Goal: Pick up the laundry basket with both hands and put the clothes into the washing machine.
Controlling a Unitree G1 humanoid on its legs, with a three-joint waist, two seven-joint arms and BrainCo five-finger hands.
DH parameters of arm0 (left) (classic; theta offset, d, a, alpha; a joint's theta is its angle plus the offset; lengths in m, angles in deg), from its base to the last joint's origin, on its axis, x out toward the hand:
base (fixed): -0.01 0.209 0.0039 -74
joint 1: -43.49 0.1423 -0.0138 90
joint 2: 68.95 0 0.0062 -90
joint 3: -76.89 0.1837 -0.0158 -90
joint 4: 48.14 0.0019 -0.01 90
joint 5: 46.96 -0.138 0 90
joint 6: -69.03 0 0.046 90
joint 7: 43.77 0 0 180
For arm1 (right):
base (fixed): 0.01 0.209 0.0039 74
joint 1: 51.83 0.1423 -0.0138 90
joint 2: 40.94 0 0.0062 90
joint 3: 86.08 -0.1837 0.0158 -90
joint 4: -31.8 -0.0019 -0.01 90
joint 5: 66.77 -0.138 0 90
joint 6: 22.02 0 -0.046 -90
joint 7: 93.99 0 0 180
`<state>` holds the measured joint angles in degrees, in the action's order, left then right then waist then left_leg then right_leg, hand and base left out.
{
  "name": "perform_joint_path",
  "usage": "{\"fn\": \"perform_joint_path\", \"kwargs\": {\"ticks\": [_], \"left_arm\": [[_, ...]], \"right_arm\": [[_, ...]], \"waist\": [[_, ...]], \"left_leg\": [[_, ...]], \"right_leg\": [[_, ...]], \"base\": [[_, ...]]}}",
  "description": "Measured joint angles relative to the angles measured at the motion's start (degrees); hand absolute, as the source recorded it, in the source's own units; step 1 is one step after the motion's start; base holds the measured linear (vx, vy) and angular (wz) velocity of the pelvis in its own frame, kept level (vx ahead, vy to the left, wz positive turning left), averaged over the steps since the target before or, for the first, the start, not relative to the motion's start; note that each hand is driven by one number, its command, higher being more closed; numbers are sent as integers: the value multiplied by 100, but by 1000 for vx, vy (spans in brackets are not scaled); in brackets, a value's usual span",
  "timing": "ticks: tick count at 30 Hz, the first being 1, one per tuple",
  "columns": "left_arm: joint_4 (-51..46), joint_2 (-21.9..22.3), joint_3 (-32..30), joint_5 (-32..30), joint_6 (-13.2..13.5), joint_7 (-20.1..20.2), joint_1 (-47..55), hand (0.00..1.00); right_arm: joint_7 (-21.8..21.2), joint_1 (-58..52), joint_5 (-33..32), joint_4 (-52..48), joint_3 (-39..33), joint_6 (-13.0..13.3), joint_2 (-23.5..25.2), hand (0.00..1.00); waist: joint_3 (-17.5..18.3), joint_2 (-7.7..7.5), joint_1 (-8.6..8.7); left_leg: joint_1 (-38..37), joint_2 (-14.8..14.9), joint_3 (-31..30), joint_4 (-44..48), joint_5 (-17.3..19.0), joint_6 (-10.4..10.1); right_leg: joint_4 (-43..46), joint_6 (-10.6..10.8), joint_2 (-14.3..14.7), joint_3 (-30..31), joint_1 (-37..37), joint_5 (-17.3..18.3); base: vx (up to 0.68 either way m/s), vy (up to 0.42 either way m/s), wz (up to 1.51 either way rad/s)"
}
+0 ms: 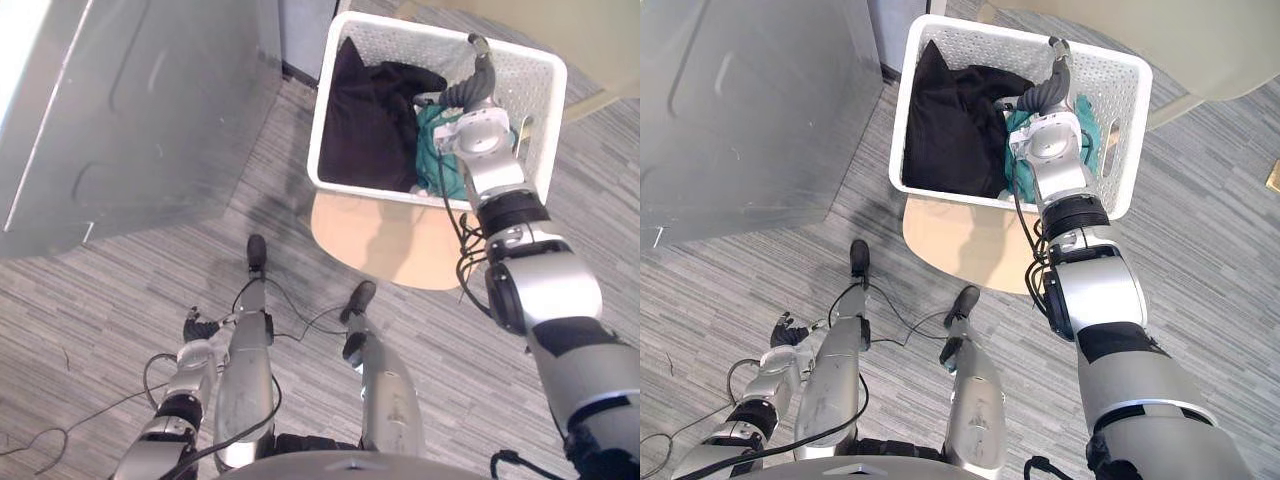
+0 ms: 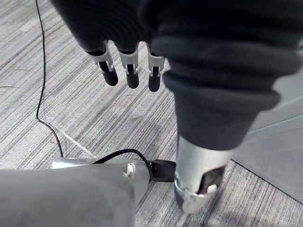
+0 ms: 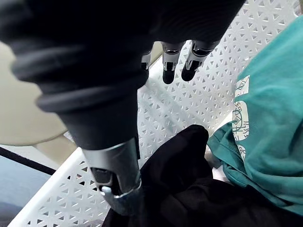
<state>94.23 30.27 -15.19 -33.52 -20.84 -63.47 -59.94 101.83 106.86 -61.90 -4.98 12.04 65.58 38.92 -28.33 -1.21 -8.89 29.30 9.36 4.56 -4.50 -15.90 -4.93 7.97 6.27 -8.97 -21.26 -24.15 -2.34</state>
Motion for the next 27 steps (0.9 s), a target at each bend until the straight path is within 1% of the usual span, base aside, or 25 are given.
{"fn": "perform_joint_path", "kwargs": {"ticks": [3,4,6,8,11,19,21,23,27], "left_arm": [[1,28,1,11,1,-11,-57,0],[0,49,-3,59,2,-14,-90,0],[-2,93,-13,118,4,-16,-121,0],[-1,136,-20,151,4,-45,-156,0],[-3,247,-137,153,4,-129,-184,0],[-1,276,-358,152,-21,-222,-174,0],[-3,265,-419,150,-21,-257,-165,0],[-11,233,-462,151,-19,-259,-165,0],[-13,229,-516,151,-19,-260,-164,0]], "right_arm": [[-58,-11,-3,21,108,-76,124,0],[-75,-41,-1,112,247,-144,310,0],[-82,-72,-2,189,303,-189,575,0],[-77,-74,0,162,307,-184,713,0],[-36,-75,1,149,307,-182,748,0],[31,-234,222,-336,199,-188,732,0],[194,-300,221,-520,181,-190,701,0],[214,-306,207,-520,109,-191,686,0],[220,-324,185,-540,63,-192,643,0]], "waist": [[0,0,-9],[-1,0,-22],[-2,0,-41],[-2,-2,-57],[-7,-10,-59],[-31,-57,15],[-38,-72,118],[-68,-130,127],[-69,-134,201]], "left_leg": [[50,37,-5,1,-5,-7],[84,57,-5,1,-8,-12],[114,69,-4,1,-9,-13],[151,75,-8,3,-9,-14],[157,70,-9,4,-10,-14],[-48,167,180,2,-7,-17],[-82,216,211,0,-15,-28],[-135,255,316,-1,-20,-35],[-142,315,356,-2,-48,-69]], "right_leg": [[-100,-22,57,-9,-6,-45],[-145,-33,88,-10,-23,-67],[-199,-35,113,-16,-29,-84],[-266,-40,131,-33,-29,-111],[-311,-44,135,9,-10,-135],[-362,-96,214,216,67,-240],[-439,-117,271,255,108,-312],[-511,-126,310,356,119,-390],[-604,-151,376,396,129,-488]], "base": [[18,-28,-4],[25,-35,-5],[38,-34,-3],[41,-23,1],[39,0,2],[2,2,-13],[-29,-13,-13],[-22,-13,-23],[-11,-15,-11]]}}
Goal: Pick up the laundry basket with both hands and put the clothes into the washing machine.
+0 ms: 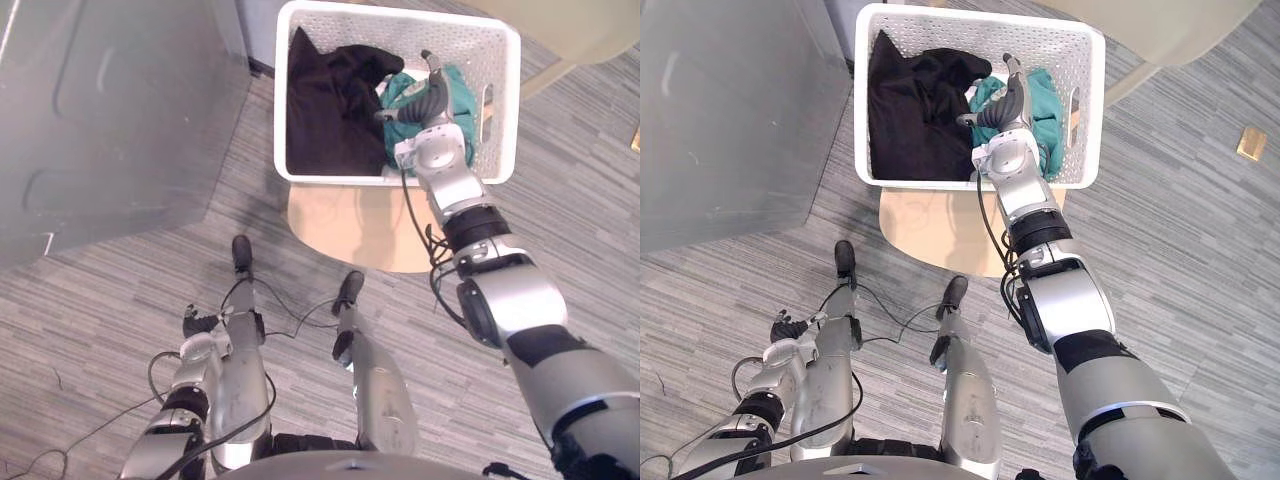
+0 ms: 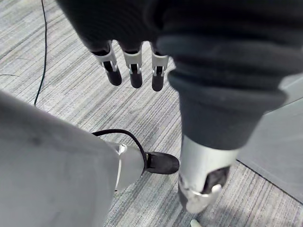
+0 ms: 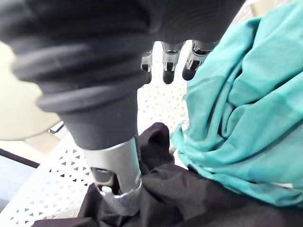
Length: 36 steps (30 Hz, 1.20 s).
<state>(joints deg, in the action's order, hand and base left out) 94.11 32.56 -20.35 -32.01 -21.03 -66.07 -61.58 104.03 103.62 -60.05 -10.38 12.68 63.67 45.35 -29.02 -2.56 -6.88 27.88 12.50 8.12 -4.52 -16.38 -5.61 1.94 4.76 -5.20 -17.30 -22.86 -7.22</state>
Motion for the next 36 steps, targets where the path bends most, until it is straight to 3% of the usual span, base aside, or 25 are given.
{"fn": "perform_joint_path", "kwargs": {"ticks": [7,15,36], "left_arm": [[0,-12,-55,1,0,-1,0,0],[2,-170,-117,5,6,-1,0,0],[-19,-294,-177,7,20,-99,0,0]], "right_arm": [[-11,3,-8,-415,137,14,8,0],[-44,15,-6,-410,425,14,265,0],[-286,120,272,128,907,16,777,0]], "waist": [[2,-33,47],[3,-273,42],[-10,-401,43]], "left_leg": [[-2,61,-7,0,-21,-25],[21,55,-39,-1,-21,-26],[335,48,-224,-1,-61,-37]], "right_leg": [[-131,-14,75,-18,64,-82],[-177,-10,74,-62,84,-91],[-317,6,111,-279,-12,-140]], "base": [[7,-2,-1],[41,14,2],[35,31,4]]}}
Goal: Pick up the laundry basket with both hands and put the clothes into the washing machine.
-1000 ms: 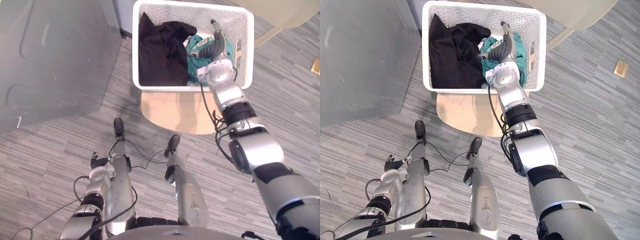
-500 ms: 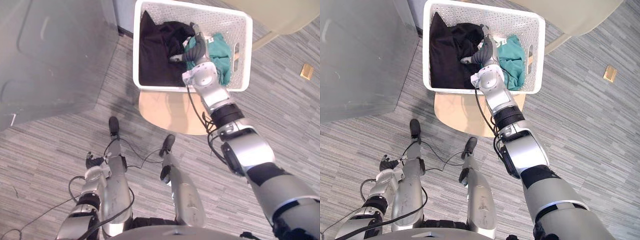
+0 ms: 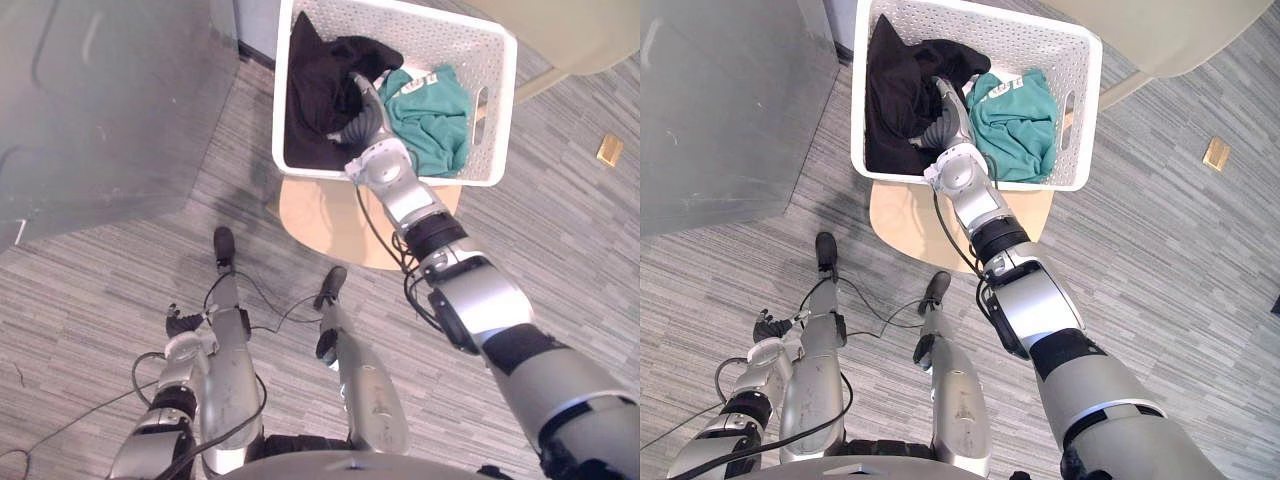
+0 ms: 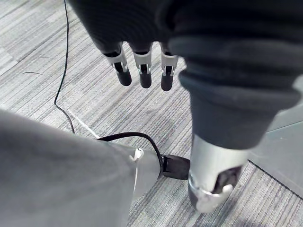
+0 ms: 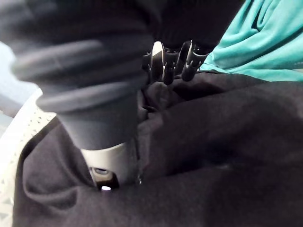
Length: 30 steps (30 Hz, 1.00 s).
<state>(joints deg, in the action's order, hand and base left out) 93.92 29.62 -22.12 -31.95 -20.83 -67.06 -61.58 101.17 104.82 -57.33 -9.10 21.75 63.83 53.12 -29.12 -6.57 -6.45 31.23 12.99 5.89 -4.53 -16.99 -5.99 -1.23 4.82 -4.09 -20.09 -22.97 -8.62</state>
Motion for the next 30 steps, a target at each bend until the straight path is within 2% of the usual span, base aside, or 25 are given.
{"fn": "perform_joint_path", "kwargs": {"ticks": [11,12,30], "left_arm": [[-90,-53,65,63,41,-14,-1,0],[-92,-53,72,63,43,-19,-1,0],[-147,-108,248,60,51,-31,-1,0]], "right_arm": [[2,248,1,279,-9,-4,-30,0],[6,261,0,320,-9,-3,-27,100],[11,383,195,359,-19,17,-27,100]], "waist": [[-1,-4,14],[-1,-4,12],[-2,-3,6]], "left_leg": [[198,11,-133,0,-48,-28],[200,11,-133,-1,-48,-27],[279,9,-128,0,-58,-24]], "right_leg": [[-33,-2,27,-93,-121,-34],[-38,0,26,-93,-122,-38],[-74,27,25,-76,-206,-69]], "base": [[28,47,3],[10,45,0],[28,49,-1]]}}
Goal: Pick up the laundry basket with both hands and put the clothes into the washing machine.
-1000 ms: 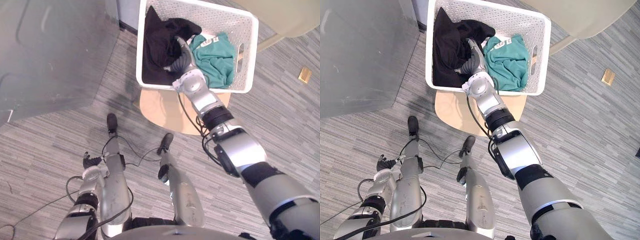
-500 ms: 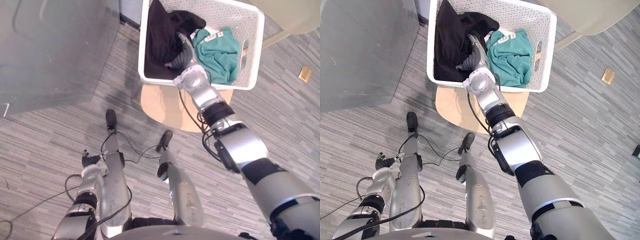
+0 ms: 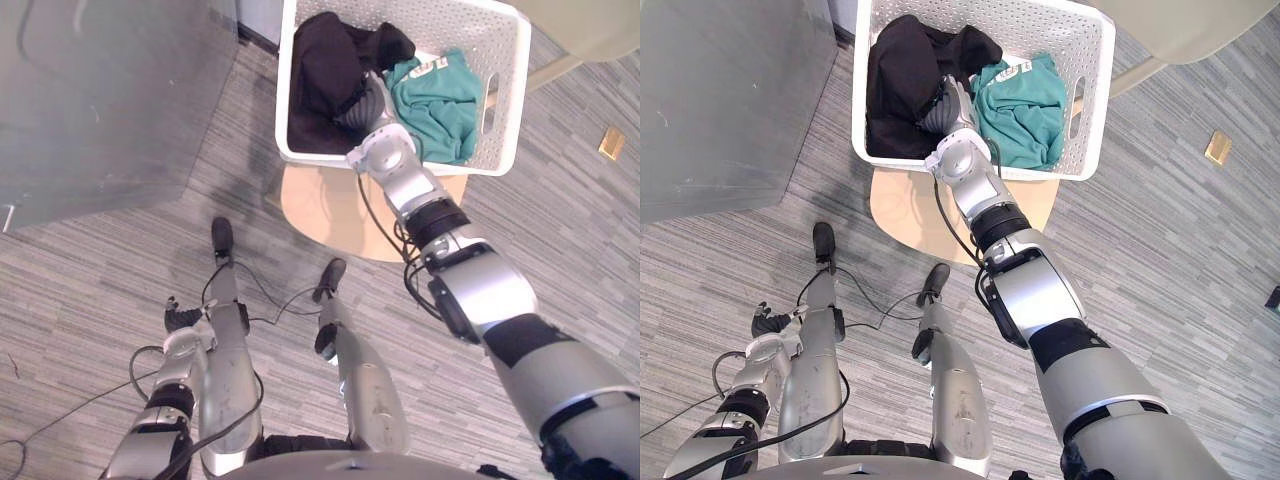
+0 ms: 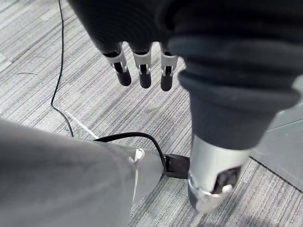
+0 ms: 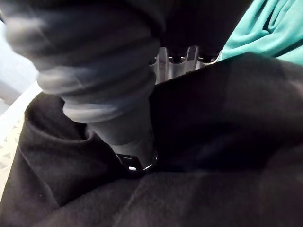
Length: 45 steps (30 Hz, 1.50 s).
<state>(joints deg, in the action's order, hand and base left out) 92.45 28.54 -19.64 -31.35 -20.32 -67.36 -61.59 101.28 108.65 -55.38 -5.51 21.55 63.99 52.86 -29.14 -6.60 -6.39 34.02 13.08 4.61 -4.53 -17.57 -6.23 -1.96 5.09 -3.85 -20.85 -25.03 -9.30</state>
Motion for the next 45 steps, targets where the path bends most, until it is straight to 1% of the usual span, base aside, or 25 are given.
{"fn": "perform_joint_path", "kwargs": {"ticks": [8,10,12,13,15,17,19,20,21,23,25,27,28,30,33,35,38,41,42,44,45], "left_arm": [[-5,-1,22,0,4,1,0,0],[-7,-2,31,1,5,1,-1,0],[-12,-1,41,4,5,3,-4,0],[-12,3,43,7,5,4,-13,0],[-12,17,44,42,5,7,-27,0],[-9,20,39,64,4,8,-30,0],[10,23,32,122,-9,13,-35,0],[13,23,31,136,-15,13,-35,0],[18,49,26,179,-37,13,-40,0],[26,74,-15,221,-56,11,-39,0],[75,81,-24,264,-70,11,-38,0],[83,128,-25,317,-84,17,-36,0],[84,135,-24,331,-85,20,-35,0],[76,191,-24,334,-99,41,-35,0],[78,251,-21,321,-192,72,-35,0],[79,279,-22,252,-256,85,-29,0],[81,313,-23,155,-337,141,19,0],[77,382,-75,-11,-403,153,107,0],[77,403,-77,-29,-438,158,135,0],[75,458,-62,-123,-470,188,181,0],[53,508,-41,-172,-478,223,234,0]], "right_arm": [[0,-12,-6,10,-101,3,4,100],[1,-22,-123,11,-151,9,7,100],[26,-89,-507,8,-351,54,26,100],[35,-130,-887,10,-451,100,27,100],[43,-290,-1689,4,-768,300,56,100],[47,-329,-2075,-6,-907,360,79,100],[170,-342,-2711,-21,-1195,472,180,100],[222,-351,-2879,-26,-1266,512,220,100],[361,-445,-3368,-188,-1479,596,298,100],[455,-513,-3698,-388,-1614,692,332,100],[498,-575,-4367,-745,-1770,925,329,100],[487,-691,-4717,-1132,-1847,1122,330,100],[484,-711,-4783,-1226,-1847,1175,333,100],[471,-799,-5209,-1594,-1844,1371,344,100],[464,-1039,-5508,-1985,-1840,1511,422,100],[462,-1209,-5513,-2251,-1812,1517,507,100],[388,-1370,-5617,-2309,-1581,1513,519,100],[321,-1741,-5670,-2769,-1414,1501,597,100],[227,-1909,-5714,-2961,-1334,1501,593,100],[183,-2141,-5720,-3190,-1269,1501,593,100],[129,-2262,-5758,-3263,-1189,1489,587,100]], "waist": [[0,1,-12],[0,3,-16],[-1,4,-33],[-1,5,-50],[-2,7,-96],[-2,8,-108],[-3,9,-123],[-3,9,-131],[-5,12,-166],[-6,14,-189],[-12,23,-164],[-19,44,-164],[-18,48,-161],[-29,99,-112],[-15,138,-73],[-12,151,-60],[-12,153,-38],[-7,166,57],[-5,169,86],[37,209,132],[83,254,161]], "left_leg": [[0,-2,1,0,0,0],[0,-4,0,0,0,0],[0,-5,0,0,0,-1],[0,-6,2,0,0,-1],[0,-5,4,1,-11,-17],[-3,-5,14,1,-11,-18],[-37,-5,50,3,-13,-19],[-51,-5,72,3,-13,-19],[-106,-6,158,3,-11,-18],[-152,-13,205,3,-14,-13],[-267,-25,258,4,-30,8],[-407,-42,309,4,-8,11],[-454,-46,332,3,6,7],[-612,-69,348,3,57,-24],[-792,-83,353,3,105,-28],[-890,-100,376,3,123,-28],[-1124,-165,465,3,151,-10],[-1380,-279,496,3,241,0],[-1484,-316,497,3,275,7],[-1593,-378,486,2,311,15],[-1682,-423,481,2,342,27]], "right_leg": [[1,-6,-3,3,-4,4],[2,-7,-4,3,-4,5],[4,-7,-6,4,-5,5],[4,-7,-7,6,-9,4],[9,-32,-7,13,-14,-16],[15,-37,-9,25,-22,-20],[34,-39,-14,81,-30,-24],[40,-41,-17,104,-34,-26],[46,-44,-33,156,-33,-37],[54,-44,-64,170,-28,-51],[91,-45,-84,200,37,-60],[115,-38,-99,283,129,-48],[131,-32,-109,290,151,-40],[219,-10,-165,299,262,19],[478,-3,-222,307,323,185],[641,0,-276,328,336,286],[806,44,-369,424,442,372],[927,105,-483,450,634,478],[952,126,-523,449,723,515],[1050,170,-593,435,817,595],[1112,199,-648,435,886,649]], "base": [[26,36,0],[0,0,0],[0,0,0],[0,0,0],[0,0,0],[0,0,0],[0,0,-6],[19,22,-16],[25,27,-18],[29,34,-14],[33,39,-6],[32,29,-5],[30,24,-5],[14,15,1],[17,11,4],[0,0,0],[0,0,0],[36,-21,7],[44,-9,12],[55,-15,14],[47,-11,11]]}}
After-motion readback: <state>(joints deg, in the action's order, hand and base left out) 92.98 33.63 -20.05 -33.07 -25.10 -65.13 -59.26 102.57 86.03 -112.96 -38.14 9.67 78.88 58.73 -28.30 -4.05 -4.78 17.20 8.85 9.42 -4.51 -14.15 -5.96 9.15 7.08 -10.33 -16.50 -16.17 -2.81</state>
